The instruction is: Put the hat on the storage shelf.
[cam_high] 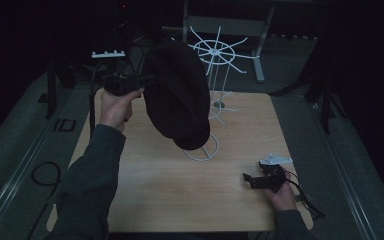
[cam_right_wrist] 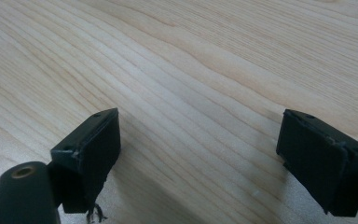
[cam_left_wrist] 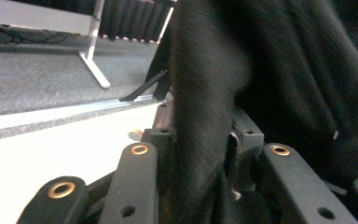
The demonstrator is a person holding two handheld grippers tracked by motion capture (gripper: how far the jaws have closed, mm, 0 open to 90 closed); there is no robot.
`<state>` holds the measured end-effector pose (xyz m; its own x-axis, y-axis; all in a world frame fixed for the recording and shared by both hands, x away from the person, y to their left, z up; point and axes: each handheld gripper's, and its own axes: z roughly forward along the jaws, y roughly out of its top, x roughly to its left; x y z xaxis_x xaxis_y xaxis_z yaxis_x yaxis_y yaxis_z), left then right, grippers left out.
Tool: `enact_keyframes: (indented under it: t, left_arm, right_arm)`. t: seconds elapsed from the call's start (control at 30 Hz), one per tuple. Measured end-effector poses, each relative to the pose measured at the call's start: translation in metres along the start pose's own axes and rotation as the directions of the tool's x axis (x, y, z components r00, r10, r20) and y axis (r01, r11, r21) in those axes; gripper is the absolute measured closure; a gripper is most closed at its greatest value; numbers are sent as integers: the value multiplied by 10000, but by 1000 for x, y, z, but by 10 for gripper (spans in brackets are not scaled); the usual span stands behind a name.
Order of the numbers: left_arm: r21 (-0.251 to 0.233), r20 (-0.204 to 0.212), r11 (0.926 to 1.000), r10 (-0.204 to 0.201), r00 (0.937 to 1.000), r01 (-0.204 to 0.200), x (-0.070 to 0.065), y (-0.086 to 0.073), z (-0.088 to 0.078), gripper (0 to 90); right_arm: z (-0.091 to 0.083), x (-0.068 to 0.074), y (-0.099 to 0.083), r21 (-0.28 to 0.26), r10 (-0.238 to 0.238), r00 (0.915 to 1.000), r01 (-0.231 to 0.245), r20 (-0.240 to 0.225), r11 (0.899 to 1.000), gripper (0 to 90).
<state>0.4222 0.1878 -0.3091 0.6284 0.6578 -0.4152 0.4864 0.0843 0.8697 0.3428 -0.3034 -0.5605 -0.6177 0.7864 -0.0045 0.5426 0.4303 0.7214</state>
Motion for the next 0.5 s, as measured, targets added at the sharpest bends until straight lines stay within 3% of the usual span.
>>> enact_keyframes:
  t: [0.3, 0.5]
  left_arm:
    - [-6, -63, 10000, -39, 10000, 39, -1, 0, 3, 660]
    - [73, 10, 10000, -49, 10000, 49, 1, 0, 1, 582]
  right_arm:
    - [0, 0, 0, 15, 0, 10000, 0, -7, 10000, 134]
    - [0, 0, 0, 12, 14, 10000, -14, -10, 10000, 134]
